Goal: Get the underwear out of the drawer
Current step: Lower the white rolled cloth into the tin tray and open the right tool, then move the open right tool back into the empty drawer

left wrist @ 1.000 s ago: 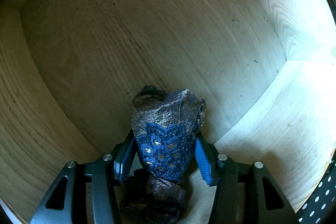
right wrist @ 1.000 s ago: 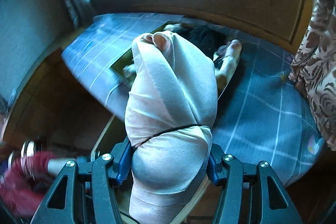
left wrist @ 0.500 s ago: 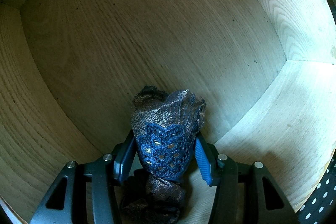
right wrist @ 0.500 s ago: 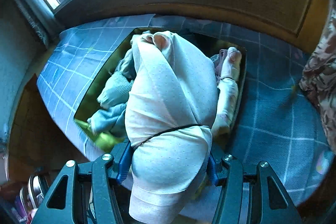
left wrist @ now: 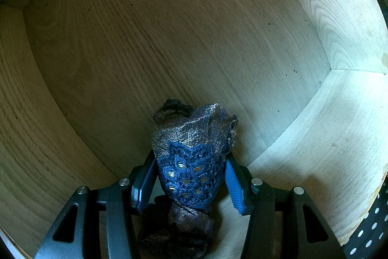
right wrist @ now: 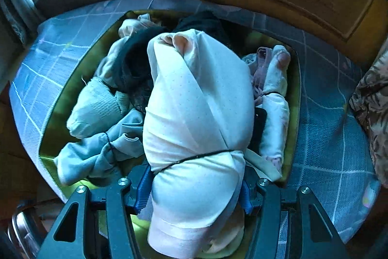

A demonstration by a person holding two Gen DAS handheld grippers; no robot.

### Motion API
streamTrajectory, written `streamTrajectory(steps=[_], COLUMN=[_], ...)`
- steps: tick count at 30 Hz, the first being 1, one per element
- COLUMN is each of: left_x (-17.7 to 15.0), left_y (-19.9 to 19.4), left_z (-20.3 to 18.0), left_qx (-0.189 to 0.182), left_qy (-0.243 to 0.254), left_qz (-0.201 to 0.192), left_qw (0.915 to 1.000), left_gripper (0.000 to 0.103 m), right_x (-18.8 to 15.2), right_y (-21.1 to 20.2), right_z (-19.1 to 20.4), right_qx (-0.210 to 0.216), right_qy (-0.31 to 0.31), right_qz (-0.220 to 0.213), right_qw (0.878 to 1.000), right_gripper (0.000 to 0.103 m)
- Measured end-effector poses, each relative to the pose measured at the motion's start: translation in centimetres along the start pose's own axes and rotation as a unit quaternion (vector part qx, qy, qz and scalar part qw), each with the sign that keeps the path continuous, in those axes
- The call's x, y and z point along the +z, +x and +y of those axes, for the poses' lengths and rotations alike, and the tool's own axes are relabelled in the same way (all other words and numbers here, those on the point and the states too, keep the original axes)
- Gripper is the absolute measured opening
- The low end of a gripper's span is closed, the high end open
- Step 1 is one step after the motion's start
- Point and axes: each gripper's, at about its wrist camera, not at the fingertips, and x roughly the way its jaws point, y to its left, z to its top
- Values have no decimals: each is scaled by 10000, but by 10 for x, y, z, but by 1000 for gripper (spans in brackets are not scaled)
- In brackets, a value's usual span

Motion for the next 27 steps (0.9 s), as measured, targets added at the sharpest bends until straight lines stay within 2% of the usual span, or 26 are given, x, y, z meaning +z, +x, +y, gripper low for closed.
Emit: streamTrajectory(steps=[5,10,16,23,27], left_x=[0,0,1,1,1], left_y=[0,0,-1,-1,-1], left_z=[0,0,1,0,1], left_qx=[2,3,5,7,8], left_qy=[-2,-4,-5,-6,-6], left_qz=[2,4,6,10,14], left_qw=[10000,10000,10000,10000,10000], left_gripper=[52,52,52,52,52], right_x=[-2,-3,-9,-35,-65], right_y=[7,14,6,-58,-90], right_z=[4,0,1,-12,-18], right_qx=[-51,84,27,105,211], right_qy=[-37,93,-138,-151,-196], right_qz=[-11,-37,-151,-921,-1250], right_qw=[10000,9999,9998,9956,9917], right_gripper=[59,59,63,80,81])
